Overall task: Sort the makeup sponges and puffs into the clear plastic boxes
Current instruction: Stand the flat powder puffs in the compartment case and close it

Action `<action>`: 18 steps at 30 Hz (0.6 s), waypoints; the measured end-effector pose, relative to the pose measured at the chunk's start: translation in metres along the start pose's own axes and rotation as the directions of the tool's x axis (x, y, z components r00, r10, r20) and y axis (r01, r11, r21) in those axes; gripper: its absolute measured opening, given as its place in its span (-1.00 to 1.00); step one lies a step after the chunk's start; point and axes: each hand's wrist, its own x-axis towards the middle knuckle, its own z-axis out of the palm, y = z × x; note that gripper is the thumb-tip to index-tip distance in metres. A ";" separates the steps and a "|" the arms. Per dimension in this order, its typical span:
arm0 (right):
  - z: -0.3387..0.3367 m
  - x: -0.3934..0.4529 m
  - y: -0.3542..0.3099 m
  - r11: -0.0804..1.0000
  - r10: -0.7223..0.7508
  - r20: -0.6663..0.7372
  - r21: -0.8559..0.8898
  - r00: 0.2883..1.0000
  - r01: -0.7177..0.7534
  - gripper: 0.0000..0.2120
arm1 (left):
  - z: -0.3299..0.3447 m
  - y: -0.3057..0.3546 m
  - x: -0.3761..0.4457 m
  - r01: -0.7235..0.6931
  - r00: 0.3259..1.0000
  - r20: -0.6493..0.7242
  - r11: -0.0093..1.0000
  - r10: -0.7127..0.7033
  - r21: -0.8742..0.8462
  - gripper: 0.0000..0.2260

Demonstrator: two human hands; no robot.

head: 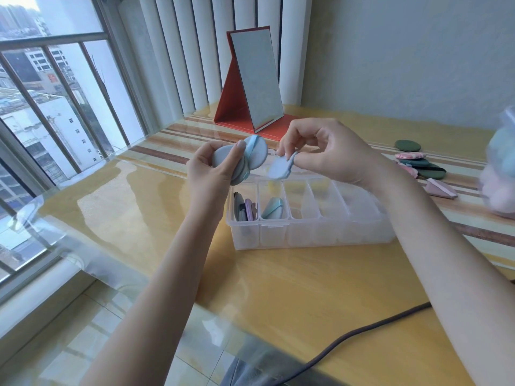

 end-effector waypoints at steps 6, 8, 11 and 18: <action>0.012 -0.003 -0.008 0.951 0.111 0.290 -0.309 0.951 -0.016 -0.75 | 0.000 -0.002 0.001 0.003 1.000 -0.014 1.000 -0.003 -0.006 -0.78; 0.020 -0.002 -0.011 0.931 0.113 0.302 -0.365 0.947 0.005 -0.75 | -0.001 -0.002 0.001 0.003 1.000 -0.013 1.000 -0.003 -0.015 -0.78; 0.022 -0.002 -0.014 0.910 0.157 0.317 -0.415 0.935 -0.012 -0.67 | -0.002 -0.002 0.001 0.003 1.000 -0.006 1.000 -0.003 -0.020 -0.79; 0.014 0.000 -0.014 0.959 0.119 0.024 -0.263 0.993 -0.109 -0.75 | -0.002 0.000 -0.001 -0.011 1.000 0.024 1.000 0.011 0.012 -0.81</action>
